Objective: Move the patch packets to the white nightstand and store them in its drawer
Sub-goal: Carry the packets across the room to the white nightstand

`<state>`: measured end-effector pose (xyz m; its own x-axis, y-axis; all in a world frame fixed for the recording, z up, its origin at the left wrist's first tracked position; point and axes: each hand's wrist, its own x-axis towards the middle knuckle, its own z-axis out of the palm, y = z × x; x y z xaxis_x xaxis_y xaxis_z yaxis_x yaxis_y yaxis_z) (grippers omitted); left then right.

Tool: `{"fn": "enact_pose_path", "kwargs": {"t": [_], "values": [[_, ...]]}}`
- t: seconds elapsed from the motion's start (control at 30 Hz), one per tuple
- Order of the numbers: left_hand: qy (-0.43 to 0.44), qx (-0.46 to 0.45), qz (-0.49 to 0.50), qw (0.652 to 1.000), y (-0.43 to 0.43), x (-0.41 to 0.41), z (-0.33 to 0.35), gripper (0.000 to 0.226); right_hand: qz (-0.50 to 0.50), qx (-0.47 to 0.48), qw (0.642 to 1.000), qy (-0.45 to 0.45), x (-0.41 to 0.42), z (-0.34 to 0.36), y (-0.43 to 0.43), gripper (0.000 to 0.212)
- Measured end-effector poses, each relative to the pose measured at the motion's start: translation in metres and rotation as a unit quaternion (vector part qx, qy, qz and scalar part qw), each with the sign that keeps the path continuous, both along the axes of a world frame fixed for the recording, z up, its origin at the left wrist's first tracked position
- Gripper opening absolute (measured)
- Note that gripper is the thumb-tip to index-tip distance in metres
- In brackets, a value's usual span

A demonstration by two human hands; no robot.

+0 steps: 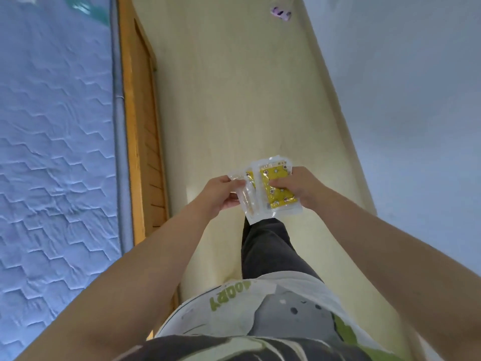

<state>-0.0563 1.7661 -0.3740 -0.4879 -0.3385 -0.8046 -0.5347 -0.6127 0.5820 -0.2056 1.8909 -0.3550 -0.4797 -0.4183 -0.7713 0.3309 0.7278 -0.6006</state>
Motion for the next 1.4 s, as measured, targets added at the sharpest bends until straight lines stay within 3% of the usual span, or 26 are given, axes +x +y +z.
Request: {"fn": "enact_pose_path", "kwargs": {"t": [0.1, 0.23, 0.33, 0.5, 0.67, 0.83, 0.9, 1.03, 1.2, 1.3, 1.4], "values": [[-0.016, -0.029, 0.044, 0.998, -0.071, -0.061, 0.005, 0.012, 0.069, -0.006, 0.998, 0.009, -0.070, -0.004, -0.085, 0.031], [-0.043, -0.067, 0.084, 0.993, -0.155, -0.125, 0.019, 0.017, 0.145, -0.011, 0.989, -0.002, -0.140, 0.000, -0.191, 0.019], [-0.054, -0.064, 0.121, 0.989, -0.215, -0.154, 0.025, 0.017, 0.189, -0.010, 0.982, -0.002, -0.177, -0.001, -0.264, 0.022], [-0.064, -0.042, 0.194, 0.978, -0.326, -0.183, 0.017, 0.011, 0.239, -0.012, 0.970, -0.035, -0.216, -0.008, -0.396, 0.029], [-0.051, 0.005, 0.274, 0.960, -0.462, -0.207, -0.007, 0.023, 0.273, -0.014, 0.961, -0.047, -0.243, -0.018, -0.547, 0.010], [-0.014, 0.051, 0.337, 0.940, -0.587, -0.231, -0.009, 0.003, 0.302, -0.003, 0.953, -0.016, -0.273, -0.012, -0.693, 0.012], [-0.014, 0.062, 0.357, 0.932, -0.630, -0.240, -0.005, 0.004, 0.317, 0.011, 0.948, -0.011, -0.284, -0.008, -0.742, 0.021], [-0.013, 0.067, 0.388, 0.919, -0.718, -0.268, -0.001, 0.006, 0.336, 0.023, 0.941, -0.034, -0.311, -0.004, -0.841, 0.017], [-0.006, 0.047, 0.448, 0.893, -0.834, -0.306, -0.015, 0.009, 0.426, 0.037, 0.903, -0.023, -0.343, -0.015, -0.989, 0.028], [0.008, 0.025, 0.525, 0.851, -0.899, -0.328, -0.020, 0.013, 0.504, 0.011, 0.863, -0.013, -0.353, -0.013, -1.086, 0.014], [0.038, 0.039, 0.585, 0.809, -0.952, -0.346, -0.020, 0.011, 0.570, 0.007, 0.822, 0.012, -0.361, -0.012, -1.170, 0.017]]}}
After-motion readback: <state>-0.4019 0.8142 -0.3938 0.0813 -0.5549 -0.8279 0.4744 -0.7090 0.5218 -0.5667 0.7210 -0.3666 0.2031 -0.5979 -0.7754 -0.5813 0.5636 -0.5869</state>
